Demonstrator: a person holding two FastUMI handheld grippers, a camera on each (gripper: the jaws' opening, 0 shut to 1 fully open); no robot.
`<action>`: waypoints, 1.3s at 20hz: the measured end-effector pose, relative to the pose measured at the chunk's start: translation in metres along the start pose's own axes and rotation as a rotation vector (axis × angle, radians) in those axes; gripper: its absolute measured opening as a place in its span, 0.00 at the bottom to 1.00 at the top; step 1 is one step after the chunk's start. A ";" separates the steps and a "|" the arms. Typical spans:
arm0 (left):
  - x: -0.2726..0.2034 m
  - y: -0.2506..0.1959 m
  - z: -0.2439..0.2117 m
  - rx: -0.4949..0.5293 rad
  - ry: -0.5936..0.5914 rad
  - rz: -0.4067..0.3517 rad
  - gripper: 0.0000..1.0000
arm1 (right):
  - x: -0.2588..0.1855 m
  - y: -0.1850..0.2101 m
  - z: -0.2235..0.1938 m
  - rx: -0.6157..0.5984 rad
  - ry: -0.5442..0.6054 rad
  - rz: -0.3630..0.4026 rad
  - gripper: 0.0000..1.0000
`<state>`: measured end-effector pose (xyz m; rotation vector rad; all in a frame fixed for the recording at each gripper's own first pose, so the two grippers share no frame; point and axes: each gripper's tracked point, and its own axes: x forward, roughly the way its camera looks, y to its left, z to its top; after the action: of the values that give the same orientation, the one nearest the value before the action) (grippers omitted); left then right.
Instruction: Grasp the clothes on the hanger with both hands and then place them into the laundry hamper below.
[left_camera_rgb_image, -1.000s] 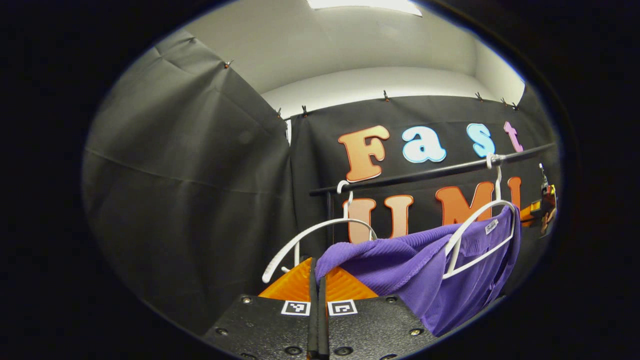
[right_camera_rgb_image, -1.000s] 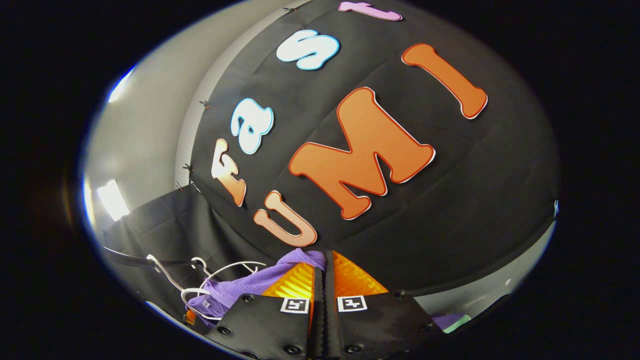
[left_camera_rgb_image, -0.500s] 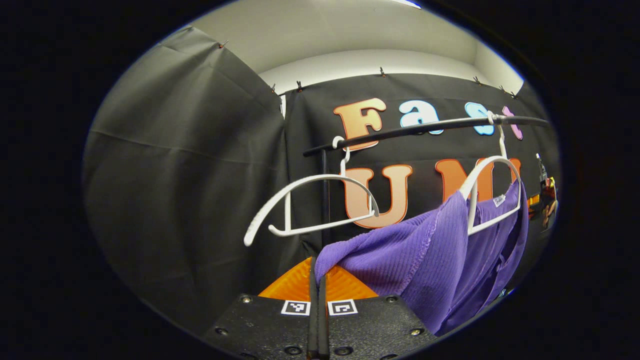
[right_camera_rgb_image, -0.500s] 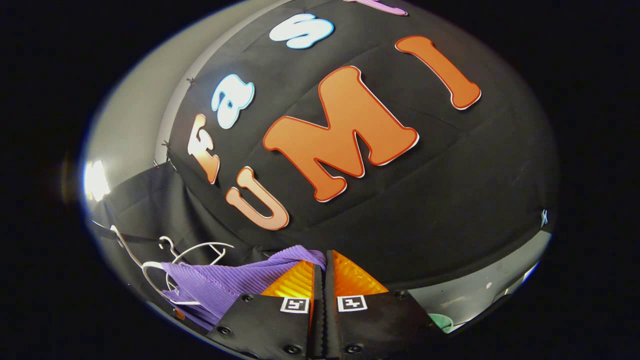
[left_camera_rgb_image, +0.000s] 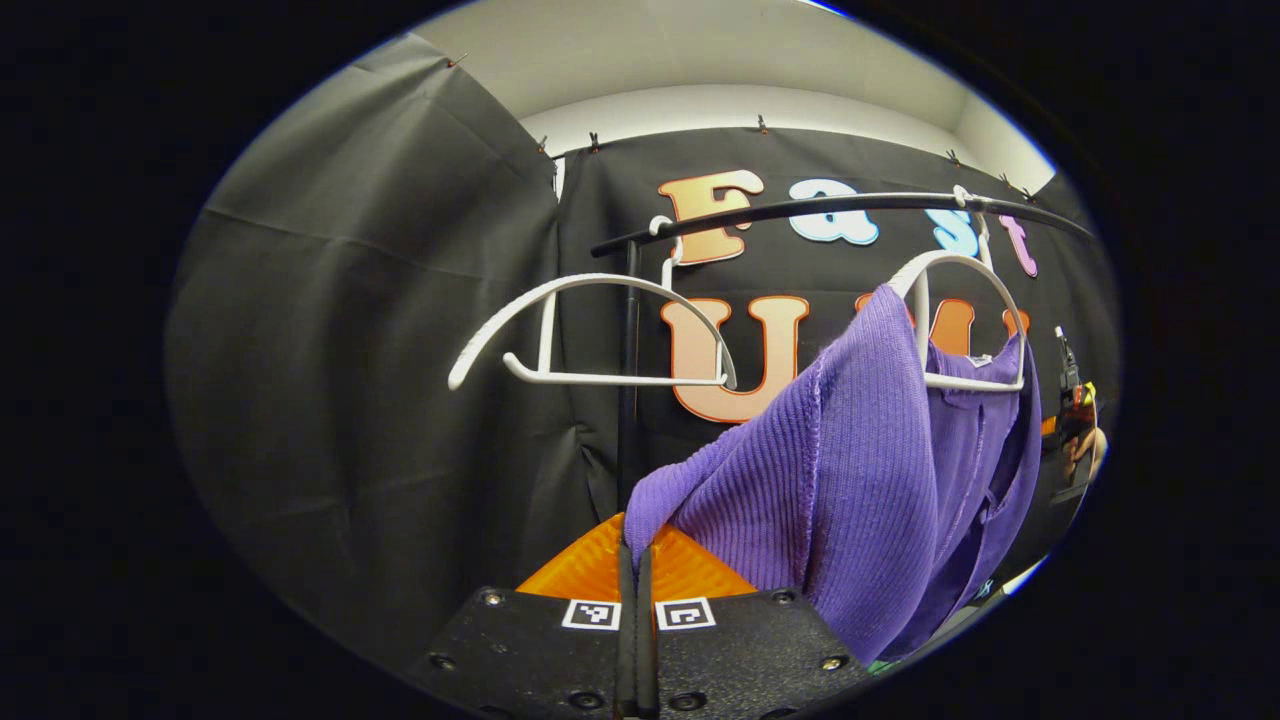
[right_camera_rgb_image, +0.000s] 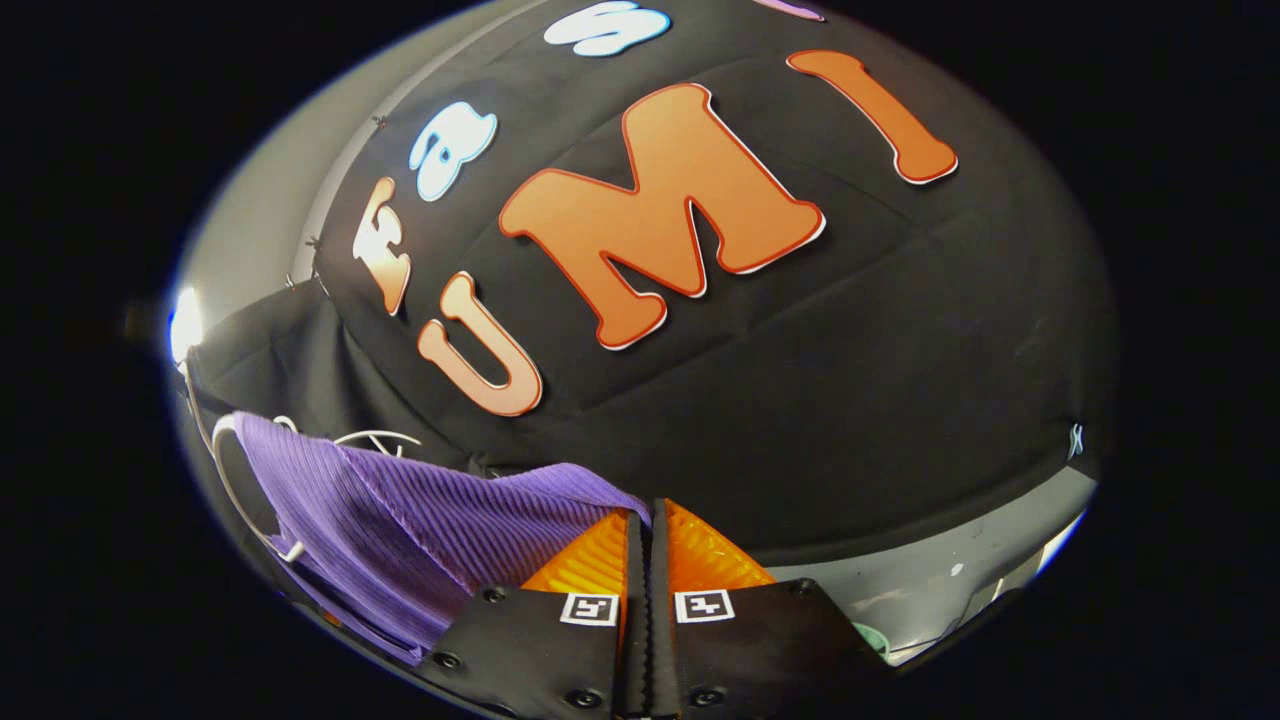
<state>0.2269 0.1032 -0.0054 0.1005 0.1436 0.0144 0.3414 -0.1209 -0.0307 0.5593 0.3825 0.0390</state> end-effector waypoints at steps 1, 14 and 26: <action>-0.002 0.003 0.002 0.005 -0.005 0.008 0.00 | 0.004 0.001 -0.004 0.002 0.012 0.004 0.08; -0.029 0.034 0.175 0.075 -0.326 0.063 0.00 | -0.054 0.053 0.130 -0.038 -0.209 0.078 0.07; 0.007 0.051 0.097 0.261 -0.253 0.136 0.00 | -0.074 0.065 0.135 0.074 -0.204 0.237 0.07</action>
<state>0.2473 0.1443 0.0945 0.3709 -0.1157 0.1180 0.3263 -0.1445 0.1343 0.6730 0.1177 0.1953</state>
